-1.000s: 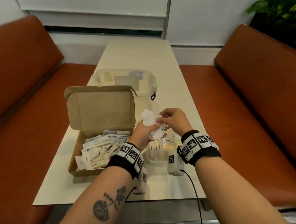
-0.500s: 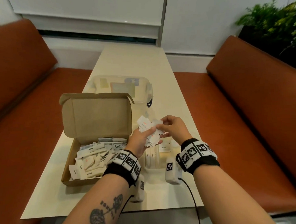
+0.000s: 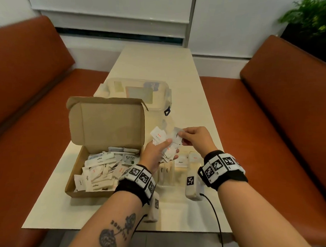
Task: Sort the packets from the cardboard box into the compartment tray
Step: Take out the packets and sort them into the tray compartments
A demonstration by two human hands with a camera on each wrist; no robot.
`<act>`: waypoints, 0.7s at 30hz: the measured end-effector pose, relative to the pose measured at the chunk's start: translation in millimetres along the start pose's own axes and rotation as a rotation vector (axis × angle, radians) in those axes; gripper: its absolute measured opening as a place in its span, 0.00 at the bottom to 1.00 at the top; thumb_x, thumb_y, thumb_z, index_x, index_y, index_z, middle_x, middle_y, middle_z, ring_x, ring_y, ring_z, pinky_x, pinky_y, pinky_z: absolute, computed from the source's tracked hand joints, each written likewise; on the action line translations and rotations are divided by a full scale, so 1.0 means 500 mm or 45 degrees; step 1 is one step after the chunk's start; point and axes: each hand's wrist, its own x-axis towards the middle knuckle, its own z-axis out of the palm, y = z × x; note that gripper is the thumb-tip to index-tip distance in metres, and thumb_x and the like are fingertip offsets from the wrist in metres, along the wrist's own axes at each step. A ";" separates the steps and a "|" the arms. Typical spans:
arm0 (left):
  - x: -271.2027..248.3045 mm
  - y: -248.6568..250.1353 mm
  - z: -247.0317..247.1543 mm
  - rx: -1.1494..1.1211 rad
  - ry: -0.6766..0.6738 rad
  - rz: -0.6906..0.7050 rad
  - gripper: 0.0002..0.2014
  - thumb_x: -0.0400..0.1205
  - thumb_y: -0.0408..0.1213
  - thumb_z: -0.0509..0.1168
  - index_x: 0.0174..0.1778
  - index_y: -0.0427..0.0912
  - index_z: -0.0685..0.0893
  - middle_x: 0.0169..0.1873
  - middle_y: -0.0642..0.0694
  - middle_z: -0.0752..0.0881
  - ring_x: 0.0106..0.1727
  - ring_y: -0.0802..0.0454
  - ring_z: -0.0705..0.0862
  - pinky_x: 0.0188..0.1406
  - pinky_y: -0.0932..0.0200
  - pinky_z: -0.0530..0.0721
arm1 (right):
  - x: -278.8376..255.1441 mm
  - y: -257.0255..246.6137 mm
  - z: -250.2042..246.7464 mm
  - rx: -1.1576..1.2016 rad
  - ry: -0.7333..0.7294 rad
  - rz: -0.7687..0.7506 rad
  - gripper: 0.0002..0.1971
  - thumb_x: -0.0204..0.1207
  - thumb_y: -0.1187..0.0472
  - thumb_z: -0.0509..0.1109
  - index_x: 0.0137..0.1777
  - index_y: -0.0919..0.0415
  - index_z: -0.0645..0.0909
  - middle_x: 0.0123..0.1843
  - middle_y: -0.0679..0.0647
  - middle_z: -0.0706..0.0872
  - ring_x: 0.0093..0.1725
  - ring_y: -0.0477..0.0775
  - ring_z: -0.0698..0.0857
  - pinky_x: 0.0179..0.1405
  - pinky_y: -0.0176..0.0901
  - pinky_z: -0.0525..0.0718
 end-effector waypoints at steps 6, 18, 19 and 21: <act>0.008 0.006 -0.013 -0.049 0.180 0.059 0.03 0.82 0.29 0.65 0.44 0.33 0.82 0.33 0.37 0.88 0.29 0.46 0.88 0.26 0.55 0.88 | 0.005 -0.011 -0.015 -0.185 0.130 -0.024 0.06 0.80 0.67 0.63 0.46 0.64 0.82 0.42 0.61 0.83 0.38 0.55 0.82 0.34 0.44 0.89; 0.007 -0.024 -0.027 -0.033 0.274 0.034 0.04 0.81 0.27 0.67 0.48 0.30 0.82 0.33 0.35 0.88 0.29 0.44 0.88 0.29 0.51 0.90 | -0.001 0.032 0.018 -1.167 -0.257 0.114 0.08 0.74 0.74 0.67 0.50 0.68 0.85 0.54 0.63 0.87 0.52 0.62 0.87 0.56 0.48 0.85; 0.006 -0.023 -0.027 -0.025 0.278 0.037 0.04 0.81 0.27 0.67 0.48 0.30 0.82 0.33 0.36 0.88 0.29 0.43 0.88 0.30 0.51 0.90 | 0.000 0.032 0.023 -1.201 -0.267 0.111 0.08 0.74 0.74 0.67 0.48 0.68 0.86 0.52 0.64 0.88 0.52 0.62 0.87 0.56 0.48 0.86; 0.006 -0.024 -0.028 -0.007 0.290 0.047 0.04 0.81 0.27 0.67 0.48 0.30 0.82 0.37 0.33 0.88 0.32 0.40 0.88 0.35 0.48 0.89 | 0.002 0.033 0.033 -1.261 -0.289 0.098 0.08 0.74 0.72 0.67 0.47 0.67 0.87 0.51 0.64 0.88 0.51 0.63 0.87 0.55 0.48 0.86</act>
